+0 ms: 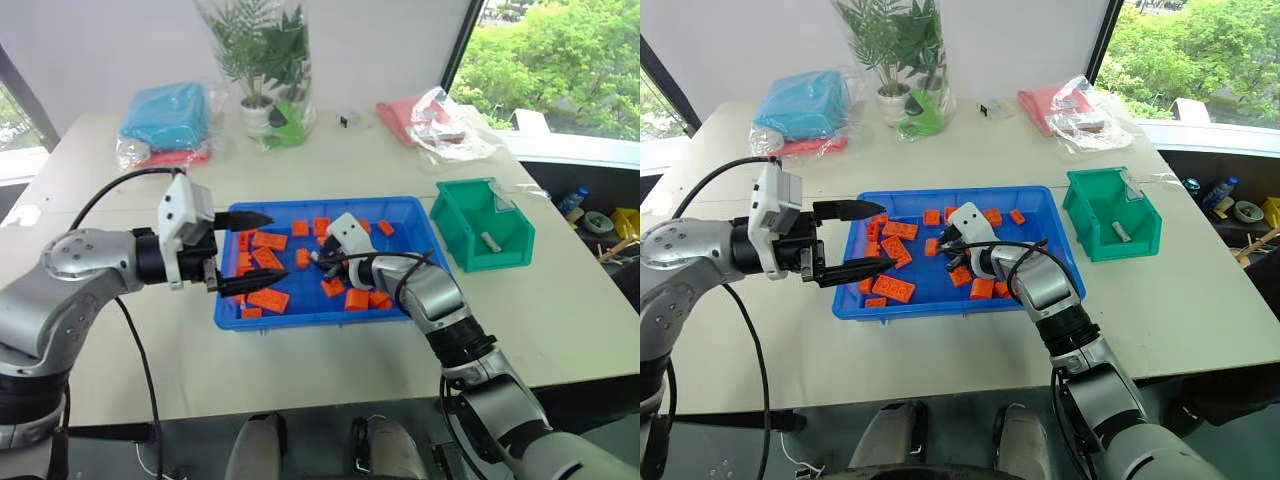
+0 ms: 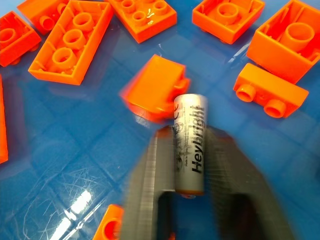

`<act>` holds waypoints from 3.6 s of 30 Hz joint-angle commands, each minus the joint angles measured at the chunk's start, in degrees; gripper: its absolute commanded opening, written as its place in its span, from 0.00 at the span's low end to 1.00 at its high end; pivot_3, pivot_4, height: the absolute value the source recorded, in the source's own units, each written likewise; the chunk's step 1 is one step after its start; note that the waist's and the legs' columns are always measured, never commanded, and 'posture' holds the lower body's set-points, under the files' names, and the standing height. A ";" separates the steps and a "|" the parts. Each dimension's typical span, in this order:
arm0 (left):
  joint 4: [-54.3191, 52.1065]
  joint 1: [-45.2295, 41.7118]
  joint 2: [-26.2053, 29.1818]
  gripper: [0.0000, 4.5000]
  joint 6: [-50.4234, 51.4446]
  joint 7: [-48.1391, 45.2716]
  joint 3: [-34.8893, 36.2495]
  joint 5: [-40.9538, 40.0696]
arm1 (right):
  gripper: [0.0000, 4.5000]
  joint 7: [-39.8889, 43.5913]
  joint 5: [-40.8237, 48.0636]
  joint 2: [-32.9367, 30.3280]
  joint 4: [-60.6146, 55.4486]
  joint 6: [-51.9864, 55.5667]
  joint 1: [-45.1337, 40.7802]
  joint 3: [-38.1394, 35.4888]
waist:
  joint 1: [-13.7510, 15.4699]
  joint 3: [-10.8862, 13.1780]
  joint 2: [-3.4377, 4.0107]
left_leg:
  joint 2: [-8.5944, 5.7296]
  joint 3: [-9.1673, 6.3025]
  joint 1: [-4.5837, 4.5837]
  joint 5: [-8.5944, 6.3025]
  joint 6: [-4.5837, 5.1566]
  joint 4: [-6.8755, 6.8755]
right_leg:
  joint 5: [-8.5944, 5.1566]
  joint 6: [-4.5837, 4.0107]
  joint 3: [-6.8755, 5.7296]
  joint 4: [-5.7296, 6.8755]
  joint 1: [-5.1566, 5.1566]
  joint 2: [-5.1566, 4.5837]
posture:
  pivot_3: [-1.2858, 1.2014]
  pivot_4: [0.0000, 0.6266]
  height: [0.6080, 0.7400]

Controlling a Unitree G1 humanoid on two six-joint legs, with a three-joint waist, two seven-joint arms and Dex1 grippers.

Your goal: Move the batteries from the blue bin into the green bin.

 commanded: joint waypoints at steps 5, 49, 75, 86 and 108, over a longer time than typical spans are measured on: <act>-0.50 -0.49 0.01 1.00 -1.50 -0.63 0.90 0.05 | 0.02 -2.43 5.89 -5.22 -13.97 10.99 -1.96 -16.25 | 0.26 0.05 0.06 | -0.02 -0.01 -0.05 -0.05 -0.08 0.03 | 0.00 0.00 0.00 -0.01 0.00 -0.02 | 0.52 0.24 0.48; -0.99 -0.61 -1.45 1.00 -1.87 0.88 1.35 1.09 | 0.64 -2.90 6.44 -5.13 -0.72 7.14 -4.91 -11.07 | -0.18 0.02 0.03 | 0.05 0.41 0.01 -0.01 0.15 -0.17 | 0.32 -0.05 0.16 -0.63 0.05 0.02 | 0.52 0.24 0.48; 0.52 -1.17 -1.44 1.00 -3.00 -0.70 0.16 1.54 | 0.03 -4.36 8.62 -5.58 -9.01 11.61 -3.16 -17.94 | 0.17 0.07 0.11 | 0.05 0.41 -0.01 0.00 0.16 -0.14 | 0.33 -0.06 0.16 -0.47 -0.01 0.00 | 0.52 0.24 0.48; 3.28 -1.05 -2.41 1.00 -4.96 -3.80 -1.45 2.60 | 0.03 -4.30 10.03 -29.27 -9.61 18.07 -0.59 -35.94 | 0.02 0.04 0.07 | 0.04 0.48 0.02 -0.08 0.08 -0.23 | 0.32 -0.05 0.15 -0.76 0.07 -0.01 | 0.52 0.24 0.48; 3.83 -3.89 -3.43 1.00 -4.86 -3.44 -2.66 3.35 | 0.67 41.41 7.17 -43.12 -3.84 -24.28 1.96 -11.77 | -0.15 0.12 0.17 | 0.10 0.53 0.14 -0.13 0.11 -0.21 | 0.33 -0.02 0.17 -0.76 0.13 -0.01 | 0.52 0.24 0.48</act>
